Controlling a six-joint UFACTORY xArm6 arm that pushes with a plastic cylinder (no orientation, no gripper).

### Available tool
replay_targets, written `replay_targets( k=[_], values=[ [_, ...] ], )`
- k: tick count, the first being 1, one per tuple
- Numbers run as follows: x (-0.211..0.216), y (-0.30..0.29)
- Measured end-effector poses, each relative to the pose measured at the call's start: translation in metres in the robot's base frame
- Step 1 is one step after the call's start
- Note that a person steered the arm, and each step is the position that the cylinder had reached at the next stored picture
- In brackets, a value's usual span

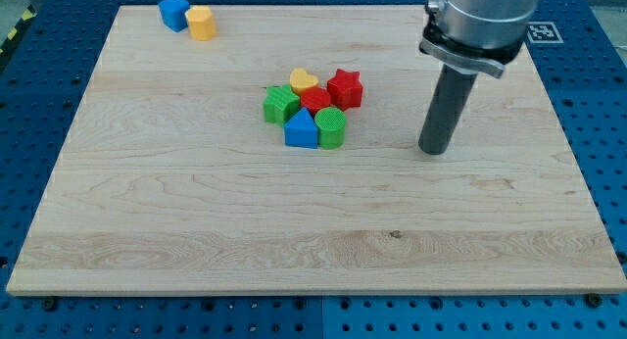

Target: Slide the green circle and the blue triangle slightly left

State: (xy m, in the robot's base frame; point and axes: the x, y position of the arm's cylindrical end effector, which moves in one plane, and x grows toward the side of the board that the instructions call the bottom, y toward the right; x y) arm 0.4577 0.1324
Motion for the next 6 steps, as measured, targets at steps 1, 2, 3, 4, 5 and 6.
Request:
replay_targets(
  k=[1, 2, 3, 4, 5, 6],
  values=[
    [0.0, 0.0],
    [0.003, -0.015],
    [0.003, -0.042],
    [-0.016, -0.045],
    [-0.023, -0.047],
    [-0.021, -0.068]
  ],
)
